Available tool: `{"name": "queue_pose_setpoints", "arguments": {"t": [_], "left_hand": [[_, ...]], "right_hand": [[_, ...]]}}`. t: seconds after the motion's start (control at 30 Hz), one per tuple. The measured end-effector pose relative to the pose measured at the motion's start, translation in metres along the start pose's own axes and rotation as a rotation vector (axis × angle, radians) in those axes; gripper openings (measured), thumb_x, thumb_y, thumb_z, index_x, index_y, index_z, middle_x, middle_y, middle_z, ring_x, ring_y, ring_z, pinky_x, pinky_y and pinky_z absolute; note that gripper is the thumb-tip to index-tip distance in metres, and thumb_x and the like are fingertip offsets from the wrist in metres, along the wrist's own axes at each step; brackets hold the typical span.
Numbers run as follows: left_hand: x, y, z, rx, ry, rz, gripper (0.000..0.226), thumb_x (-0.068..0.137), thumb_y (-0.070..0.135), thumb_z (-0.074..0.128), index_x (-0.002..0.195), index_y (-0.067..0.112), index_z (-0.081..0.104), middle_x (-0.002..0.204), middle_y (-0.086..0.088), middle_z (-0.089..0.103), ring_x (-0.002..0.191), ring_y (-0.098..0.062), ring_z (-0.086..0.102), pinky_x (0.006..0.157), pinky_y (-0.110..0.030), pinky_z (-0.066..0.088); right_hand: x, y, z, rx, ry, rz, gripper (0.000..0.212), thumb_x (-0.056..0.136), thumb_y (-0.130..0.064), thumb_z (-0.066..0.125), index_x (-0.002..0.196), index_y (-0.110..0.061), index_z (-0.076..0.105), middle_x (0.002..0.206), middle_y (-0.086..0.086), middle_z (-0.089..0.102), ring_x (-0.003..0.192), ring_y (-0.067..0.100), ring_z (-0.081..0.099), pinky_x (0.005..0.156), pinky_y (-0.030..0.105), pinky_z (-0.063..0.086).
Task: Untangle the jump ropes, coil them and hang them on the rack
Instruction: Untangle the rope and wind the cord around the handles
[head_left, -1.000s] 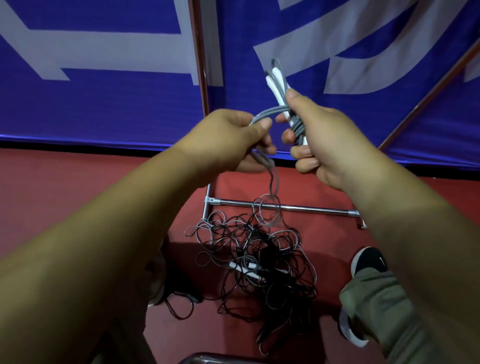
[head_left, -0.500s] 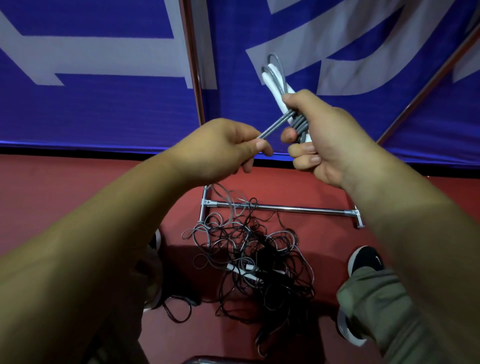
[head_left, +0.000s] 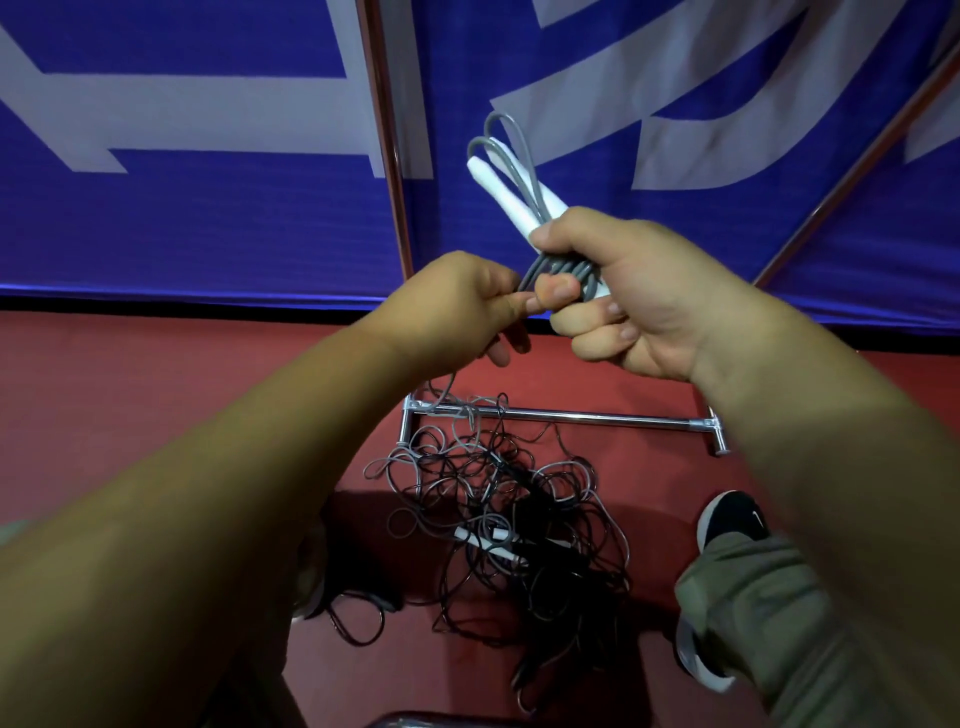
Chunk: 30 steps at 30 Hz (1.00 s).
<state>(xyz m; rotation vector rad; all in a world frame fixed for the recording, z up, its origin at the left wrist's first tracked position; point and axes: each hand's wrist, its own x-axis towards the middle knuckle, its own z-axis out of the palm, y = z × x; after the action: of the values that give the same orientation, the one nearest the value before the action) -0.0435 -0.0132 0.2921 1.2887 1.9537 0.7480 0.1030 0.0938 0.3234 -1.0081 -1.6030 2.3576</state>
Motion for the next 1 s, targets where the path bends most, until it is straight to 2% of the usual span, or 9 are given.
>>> {"name": "queue_pose_setpoints", "arguments": {"t": [0.1,0.2,0.3,0.47,0.6,0.7,0.8,0.9,1.0], "left_hand": [[0.002,-0.002,0.001,-0.033,0.008,0.016,0.035,0.107,0.041,0.06,0.094,0.012,0.075,0.074,0.008,0.078,0.069,-0.014,0.076,0.075,-0.039,0.064],[0.001,0.0,0.0,-0.09,0.075,0.038,0.029,0.104,0.038,0.066,0.094,0.012,0.075,0.069,0.007,0.076,0.061,-0.008,0.071,0.061,-0.024,0.057],[0.001,0.002,0.002,-0.169,0.039,0.014,0.047,0.094,0.052,0.066,0.1,0.006,0.076,0.08,-0.002,0.08,0.067,-0.012,0.075,0.065,-0.023,0.058],[0.004,-0.001,-0.002,-0.055,-0.022,-0.017,0.039,0.105,0.043,0.06,0.1,0.008,0.077,0.084,0.002,0.081,0.076,-0.008,0.077,0.069,-0.016,0.057],[-0.001,-0.004,-0.014,-0.006,-0.206,-0.027,0.024,0.101,0.034,0.068,0.107,0.014,0.08,0.094,0.004,0.082,0.095,-0.011,0.077,0.096,-0.032,0.059],[-0.005,-0.001,-0.024,-0.063,-0.269,-0.007,0.023,0.101,0.031,0.069,0.117,0.019,0.079,0.1,0.002,0.082,0.107,-0.016,0.075,0.105,-0.037,0.055],[-0.008,-0.001,-0.032,-0.089,-0.404,-0.023,0.024,0.1,0.033,0.067,0.119,0.025,0.079,0.105,-0.002,0.081,0.108,-0.021,0.074,0.109,-0.041,0.054],[-0.009,-0.003,-0.034,-0.059,-0.452,-0.039,0.017,0.1,0.034,0.067,0.099,0.034,0.085,0.11,-0.005,0.08,0.112,-0.03,0.071,0.11,-0.05,0.052],[-0.009,-0.002,-0.028,-0.001,-0.423,-0.046,0.024,0.102,0.035,0.068,0.085,0.039,0.084,0.108,-0.004,0.08,0.1,-0.024,0.075,0.105,-0.052,0.055]], "right_hand": [[-0.003,0.0,-0.001,-0.035,-0.071,0.02,0.018,0.102,-0.024,0.055,0.088,-0.018,0.045,0.068,-0.002,0.044,0.046,0.005,0.017,0.038,0.018,0.011],[-0.006,-0.001,0.0,-0.027,-0.114,0.029,0.019,0.101,-0.019,0.049,0.083,-0.017,0.044,0.07,-0.002,0.043,0.047,0.006,0.015,0.037,0.019,0.01],[-0.007,-0.003,-0.002,-0.006,-0.1,0.031,0.016,0.099,-0.018,0.048,0.084,-0.015,0.045,0.074,0.0,0.049,0.047,0.005,0.014,0.035,0.018,0.01],[-0.003,0.0,-0.003,0.056,-0.035,0.021,0.01,0.099,-0.018,0.052,0.091,-0.013,0.048,0.082,0.004,0.056,0.043,0.004,0.021,0.032,0.017,0.015],[-0.002,0.001,-0.006,0.073,0.02,-0.017,0.01,0.098,-0.018,0.056,0.094,-0.011,0.05,0.08,0.005,0.054,0.045,0.006,0.024,0.032,0.018,0.019],[0.0,-0.001,-0.01,0.089,0.077,-0.083,0.013,0.099,-0.022,0.06,0.1,-0.013,0.05,0.077,0.004,0.052,0.047,0.007,0.023,0.034,0.019,0.019],[0.0,-0.003,-0.012,0.045,0.113,-0.144,0.022,0.1,-0.033,0.068,0.098,-0.019,0.052,0.074,0.003,0.051,0.048,0.008,0.022,0.035,0.019,0.018],[-0.003,-0.005,-0.009,-0.028,0.105,-0.16,0.024,0.098,-0.035,0.073,0.087,-0.022,0.056,0.071,0.003,0.051,0.049,0.009,0.022,0.037,0.017,0.018],[-0.009,-0.008,-0.008,-0.071,0.088,-0.156,0.022,0.097,-0.032,0.075,0.092,-0.019,0.059,0.072,0.004,0.053,0.049,0.008,0.024,0.037,0.018,0.018]]}}
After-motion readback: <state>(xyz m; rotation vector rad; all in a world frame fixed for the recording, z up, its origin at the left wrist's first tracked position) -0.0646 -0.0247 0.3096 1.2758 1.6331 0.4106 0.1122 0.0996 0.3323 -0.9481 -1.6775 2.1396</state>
